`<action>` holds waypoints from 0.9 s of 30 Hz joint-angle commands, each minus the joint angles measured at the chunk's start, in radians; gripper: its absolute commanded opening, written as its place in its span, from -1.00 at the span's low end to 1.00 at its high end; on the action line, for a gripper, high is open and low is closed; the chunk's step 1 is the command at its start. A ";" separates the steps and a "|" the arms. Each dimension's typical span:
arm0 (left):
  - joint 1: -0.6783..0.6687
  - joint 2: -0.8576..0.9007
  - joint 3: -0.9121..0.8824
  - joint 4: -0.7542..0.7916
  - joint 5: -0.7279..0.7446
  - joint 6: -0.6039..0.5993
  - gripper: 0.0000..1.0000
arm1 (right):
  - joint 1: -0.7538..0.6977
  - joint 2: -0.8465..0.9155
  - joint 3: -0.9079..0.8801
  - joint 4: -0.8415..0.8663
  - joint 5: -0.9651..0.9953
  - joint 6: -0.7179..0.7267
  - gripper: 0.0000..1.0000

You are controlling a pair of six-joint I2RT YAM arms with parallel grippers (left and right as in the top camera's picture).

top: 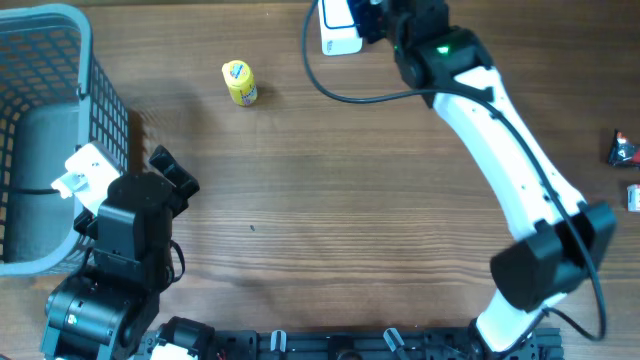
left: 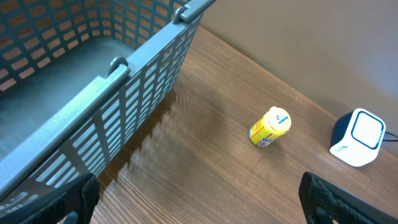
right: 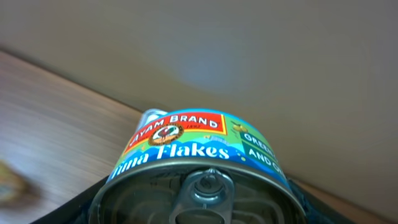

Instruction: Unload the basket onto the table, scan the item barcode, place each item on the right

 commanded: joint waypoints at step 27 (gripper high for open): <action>-0.004 0.036 -0.001 0.050 0.169 -0.010 1.00 | -0.910 0.161 0.014 -0.293 -0.223 0.112 0.09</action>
